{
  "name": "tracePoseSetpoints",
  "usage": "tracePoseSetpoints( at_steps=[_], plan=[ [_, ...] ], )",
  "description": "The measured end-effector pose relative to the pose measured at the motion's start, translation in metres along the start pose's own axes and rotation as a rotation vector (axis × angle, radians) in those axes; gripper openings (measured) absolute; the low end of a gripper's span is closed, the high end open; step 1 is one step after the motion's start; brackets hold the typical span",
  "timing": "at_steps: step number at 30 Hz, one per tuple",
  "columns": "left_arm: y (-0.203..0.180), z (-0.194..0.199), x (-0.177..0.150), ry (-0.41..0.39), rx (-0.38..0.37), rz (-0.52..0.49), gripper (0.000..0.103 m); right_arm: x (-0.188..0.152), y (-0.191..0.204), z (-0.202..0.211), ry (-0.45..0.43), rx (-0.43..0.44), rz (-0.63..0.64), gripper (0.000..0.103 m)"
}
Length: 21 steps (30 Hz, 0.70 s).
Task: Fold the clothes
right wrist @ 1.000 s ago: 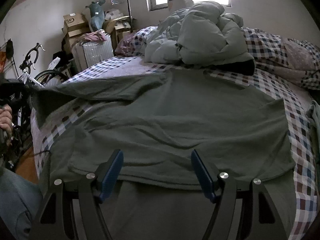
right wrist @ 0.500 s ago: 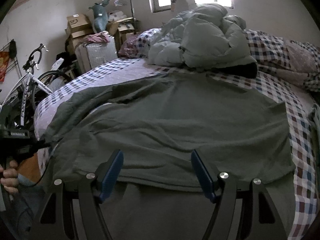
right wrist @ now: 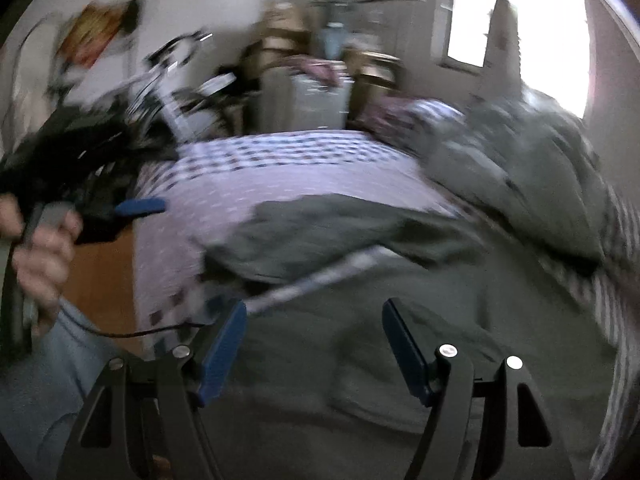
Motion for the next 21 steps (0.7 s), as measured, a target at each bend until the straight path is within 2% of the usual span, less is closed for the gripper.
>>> tracePoseSetpoints(
  at_steps=[4, 8, 9, 11, 15, 16, 17, 19, 21],
  plan=[
    [0.027, -0.023, 0.003, 0.115, 0.017, 0.128, 0.064, 0.031, 0.059, -0.023, 0.004, -0.008, 0.25, 0.073],
    [0.032, -0.026, 0.008, 0.139, 0.001, 0.159, 0.064, 0.048, 0.1, -0.047, 0.021, -0.031, 0.516, 0.071],
    [0.032, -0.025, 0.009, 0.138, -0.006, 0.161, 0.064, 0.049, 0.106, -0.054, 0.036, -0.035, 0.57, 0.067],
    [0.031, -0.023, 0.01, 0.143, -0.012, 0.163, 0.064, 0.048, 0.111, -0.07, 0.079, -0.046, 0.641, 0.052],
    [0.033, -0.026, 0.008, 0.173, -0.01, 0.171, 0.064, 0.045, 0.121, -0.101, 0.167, -0.07, 0.782, 0.037],
    [0.034, -0.025, 0.007, 0.182, -0.005, 0.17, 0.064, 0.043, 0.122, -0.107, 0.189, -0.077, 0.808, 0.015],
    [0.035, -0.024, 0.005, 0.191, 0.0, 0.169, 0.064, 0.042, 0.119, -0.109, 0.203, -0.09, 0.813, 0.001],
    [0.035, -0.024, 0.001, 0.203, 0.012, 0.159, 0.064, 0.048, 0.109, -0.1, 0.177, -0.107, 0.754, 0.002],
    [0.032, -0.025, -0.004, 0.207, 0.011, 0.144, 0.064, 0.059, 0.09, -0.078, 0.124, -0.117, 0.62, 0.002]
  ],
)
Point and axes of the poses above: each gripper's, at about its wrist camera, not at the fingertips, and z roughly against the way its jaws point, y to its left, x to its top, the point moved 3 cm from there along -z, roughly the way its jaws point, and after that the axes turned 7 degrees about z, right-handed, at the moved point
